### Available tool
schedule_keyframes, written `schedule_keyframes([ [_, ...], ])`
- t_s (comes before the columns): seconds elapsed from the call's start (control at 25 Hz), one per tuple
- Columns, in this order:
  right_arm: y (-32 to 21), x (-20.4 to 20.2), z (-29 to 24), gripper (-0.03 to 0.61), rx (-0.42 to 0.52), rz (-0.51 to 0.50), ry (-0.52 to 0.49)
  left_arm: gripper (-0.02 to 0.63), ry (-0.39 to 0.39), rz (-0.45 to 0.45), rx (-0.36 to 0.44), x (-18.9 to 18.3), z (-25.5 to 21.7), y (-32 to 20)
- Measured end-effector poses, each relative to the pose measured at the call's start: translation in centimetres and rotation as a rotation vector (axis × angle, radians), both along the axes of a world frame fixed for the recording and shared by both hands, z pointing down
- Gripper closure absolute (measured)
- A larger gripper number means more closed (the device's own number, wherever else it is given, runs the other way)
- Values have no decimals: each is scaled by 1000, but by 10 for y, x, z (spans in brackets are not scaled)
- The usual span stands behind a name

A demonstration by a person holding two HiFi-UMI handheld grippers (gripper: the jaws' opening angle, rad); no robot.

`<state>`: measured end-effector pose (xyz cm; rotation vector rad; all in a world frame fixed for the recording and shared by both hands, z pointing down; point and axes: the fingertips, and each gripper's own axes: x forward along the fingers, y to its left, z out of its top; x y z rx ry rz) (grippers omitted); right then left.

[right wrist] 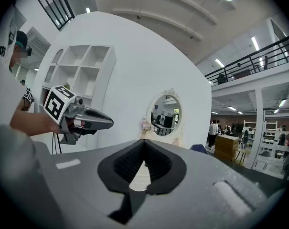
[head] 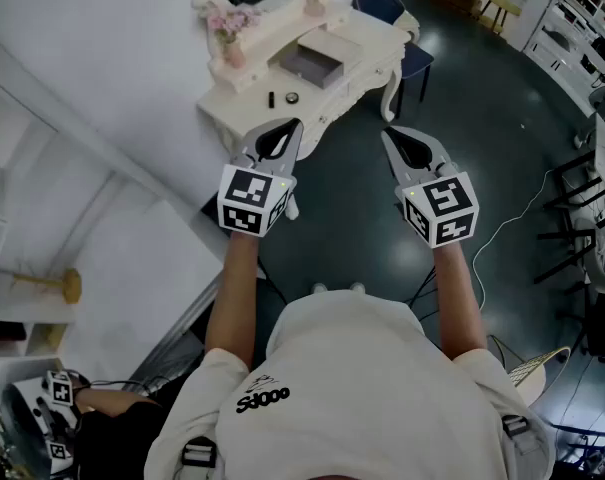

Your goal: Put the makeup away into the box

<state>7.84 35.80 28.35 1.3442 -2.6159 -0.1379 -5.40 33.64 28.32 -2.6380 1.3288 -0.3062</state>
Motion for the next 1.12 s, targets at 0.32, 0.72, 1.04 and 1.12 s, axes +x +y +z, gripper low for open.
schedule_keyframes([
  [0.32,-14,3,0,577,27,-7,-15,609,-11,15,22,11,3,-8],
  [0.72,-49,28,20,577,-8,-26,-30,611,61,-72,-8,18,14,-40],
  [1.04,-89,44,23,577,-7,-69,-27,611,17,-81,-16,45,26,-73],
  [1.12,-99,46,26,577,-14,-73,-28,611,9,-79,-28,50,30,-83],
])
